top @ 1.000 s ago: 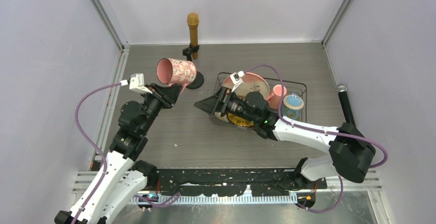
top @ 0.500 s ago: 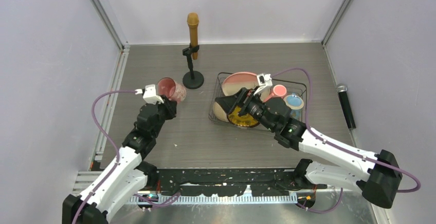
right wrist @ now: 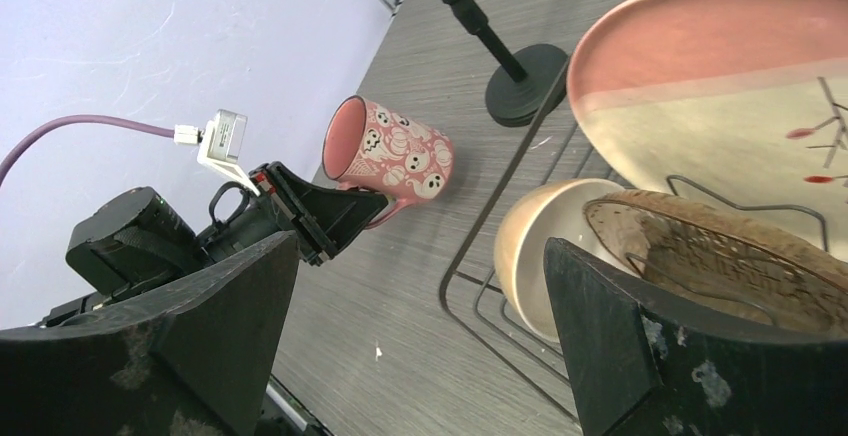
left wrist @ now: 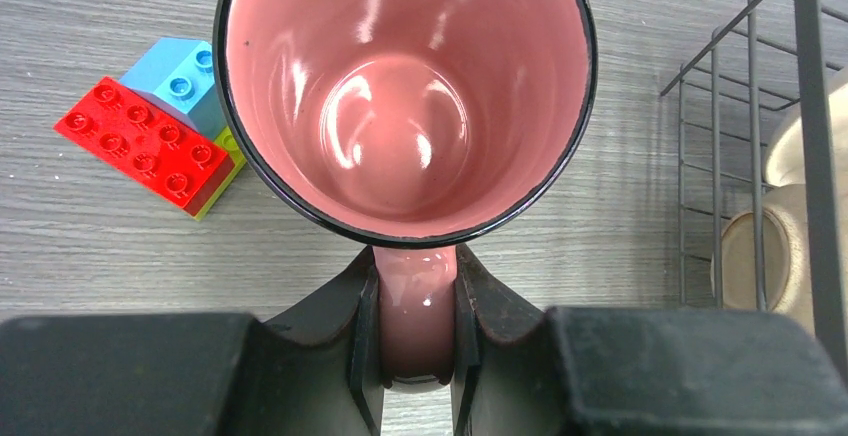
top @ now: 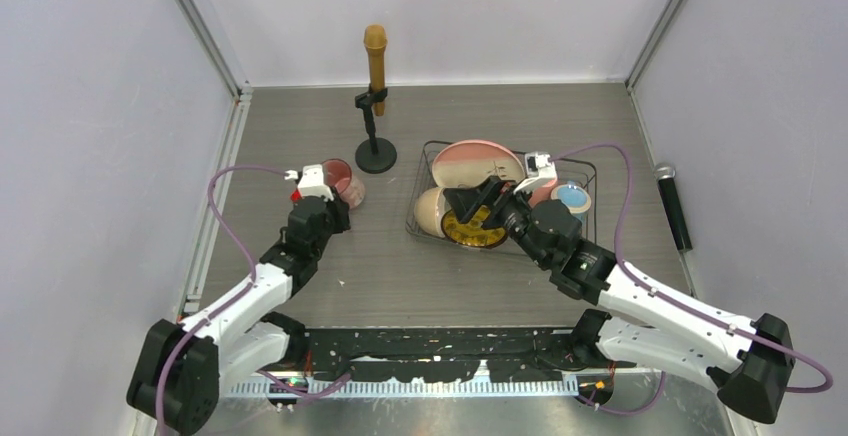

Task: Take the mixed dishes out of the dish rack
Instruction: Place the cup at the center of the board.

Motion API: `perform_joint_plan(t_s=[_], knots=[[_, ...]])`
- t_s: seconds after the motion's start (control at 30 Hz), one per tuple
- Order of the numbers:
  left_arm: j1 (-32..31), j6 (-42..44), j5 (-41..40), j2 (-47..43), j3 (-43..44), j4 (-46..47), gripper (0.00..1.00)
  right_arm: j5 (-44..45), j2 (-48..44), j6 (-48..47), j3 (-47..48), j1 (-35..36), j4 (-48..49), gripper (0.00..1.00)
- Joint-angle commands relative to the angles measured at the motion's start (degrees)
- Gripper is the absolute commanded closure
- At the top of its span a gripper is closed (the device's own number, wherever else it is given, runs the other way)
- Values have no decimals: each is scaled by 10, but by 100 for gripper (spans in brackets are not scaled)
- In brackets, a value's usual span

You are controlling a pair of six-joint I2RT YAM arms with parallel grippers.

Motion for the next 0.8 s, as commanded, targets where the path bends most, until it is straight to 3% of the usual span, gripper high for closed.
perform_joint_plan(t_s=[0.0,0.4,0.7,0.77], knots=[[1,12,-24,24,12,155,100,51,-25,-14,-2,2,-18,1],[0,2,-27,106,17,192,100,81,-75,-8,-27,2,-35,1],[0,8,-25,136,44,162,100,97,-75,-11,-23,2,-45,1],[0,8,-25,140,51,150,94,101,-74,-10,-23,2,-47,1]])
